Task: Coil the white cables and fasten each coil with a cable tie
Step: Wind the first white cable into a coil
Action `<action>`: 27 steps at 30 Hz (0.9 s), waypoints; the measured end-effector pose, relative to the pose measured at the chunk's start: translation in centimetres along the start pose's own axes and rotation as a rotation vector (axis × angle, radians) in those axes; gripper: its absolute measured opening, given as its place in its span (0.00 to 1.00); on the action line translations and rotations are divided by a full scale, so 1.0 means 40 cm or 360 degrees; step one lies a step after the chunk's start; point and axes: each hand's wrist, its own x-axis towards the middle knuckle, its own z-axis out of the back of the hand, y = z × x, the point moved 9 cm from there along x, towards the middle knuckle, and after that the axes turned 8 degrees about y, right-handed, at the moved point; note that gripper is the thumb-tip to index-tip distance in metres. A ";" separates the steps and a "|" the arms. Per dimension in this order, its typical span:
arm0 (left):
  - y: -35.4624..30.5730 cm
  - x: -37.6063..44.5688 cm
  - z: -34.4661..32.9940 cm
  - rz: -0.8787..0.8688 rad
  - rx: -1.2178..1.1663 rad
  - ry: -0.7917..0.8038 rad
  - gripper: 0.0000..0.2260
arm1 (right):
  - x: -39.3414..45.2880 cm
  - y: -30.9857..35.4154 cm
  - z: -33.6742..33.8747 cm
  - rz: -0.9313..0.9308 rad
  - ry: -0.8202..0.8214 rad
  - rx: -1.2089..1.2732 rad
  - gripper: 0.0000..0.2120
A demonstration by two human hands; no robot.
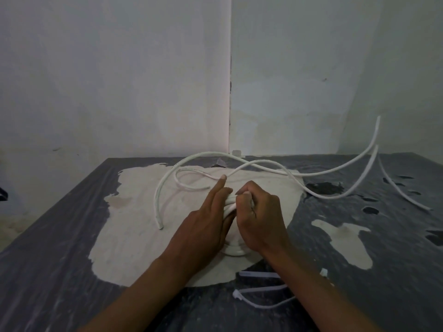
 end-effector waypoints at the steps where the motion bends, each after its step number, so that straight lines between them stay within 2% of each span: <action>1: 0.003 0.002 -0.002 0.0012 0.0013 0.0012 0.35 | -0.003 -0.001 0.002 0.0001 -0.0014 -0.0017 0.18; 9: 0.012 -0.008 0.005 0.0116 0.0041 -0.0042 0.20 | -0.027 0.032 0.002 0.0167 -0.0081 -0.0030 0.17; 14: 0.024 0.004 0.005 0.0151 0.0167 -0.0010 0.14 | -0.017 0.017 -0.006 0.0113 -0.0072 -0.0010 0.17; 19: 0.031 -0.001 0.015 0.0160 0.0392 0.0056 0.17 | -0.015 0.018 -0.018 0.0145 -0.0058 -0.0062 0.16; 23: 0.029 0.002 0.040 0.0069 0.0410 -0.0012 0.22 | -0.006 0.031 -0.025 0.0195 -0.0058 -0.0122 0.15; 27: 0.033 0.005 0.049 0.0004 0.0461 -0.0037 0.23 | -0.007 0.033 -0.032 0.0189 -0.0028 -0.0154 0.17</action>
